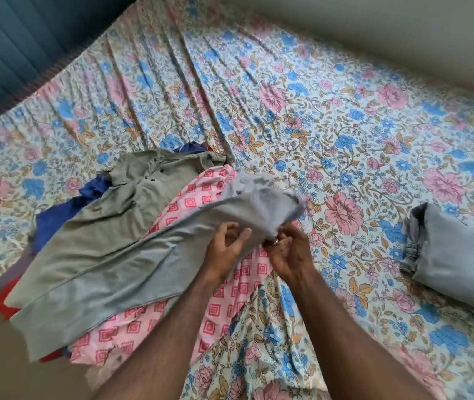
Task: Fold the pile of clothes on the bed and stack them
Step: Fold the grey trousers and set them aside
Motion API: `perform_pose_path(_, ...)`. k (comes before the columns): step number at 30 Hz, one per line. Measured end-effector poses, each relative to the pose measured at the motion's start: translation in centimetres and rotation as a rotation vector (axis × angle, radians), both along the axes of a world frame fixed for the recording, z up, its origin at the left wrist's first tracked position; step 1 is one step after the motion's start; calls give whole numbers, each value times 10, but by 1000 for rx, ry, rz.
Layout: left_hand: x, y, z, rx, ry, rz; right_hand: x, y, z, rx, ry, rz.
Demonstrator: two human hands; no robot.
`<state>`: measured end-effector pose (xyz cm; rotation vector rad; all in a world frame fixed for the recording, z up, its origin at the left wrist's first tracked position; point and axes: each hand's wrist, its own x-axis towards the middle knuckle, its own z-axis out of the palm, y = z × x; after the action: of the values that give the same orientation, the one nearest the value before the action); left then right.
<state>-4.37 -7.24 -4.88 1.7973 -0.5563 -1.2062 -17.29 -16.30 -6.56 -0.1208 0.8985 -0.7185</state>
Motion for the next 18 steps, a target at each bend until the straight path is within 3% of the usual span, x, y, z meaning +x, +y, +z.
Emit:
perform_pose_path(2,-15,16,31,7,159,66,-18,35,20,-77,32,202)
perform_pose_path(5,-45,48,65,25,323,117,-40,89,49,-391,294,551)
perform_pose_path(8,-75,83,80,70,244,190,-60,131,73,-712,434,812)
perform_pose_path(11,-95,112,111,-11,273,324,-85,147,98,-918,488,998)
perform_pose_path(14,-115,139,167,-119,228,380,-111,157,144,-1026,535,952)
perform_pose_path(18,-122,167,233,-132,80,378,-134,170,193,-1209,738,597)
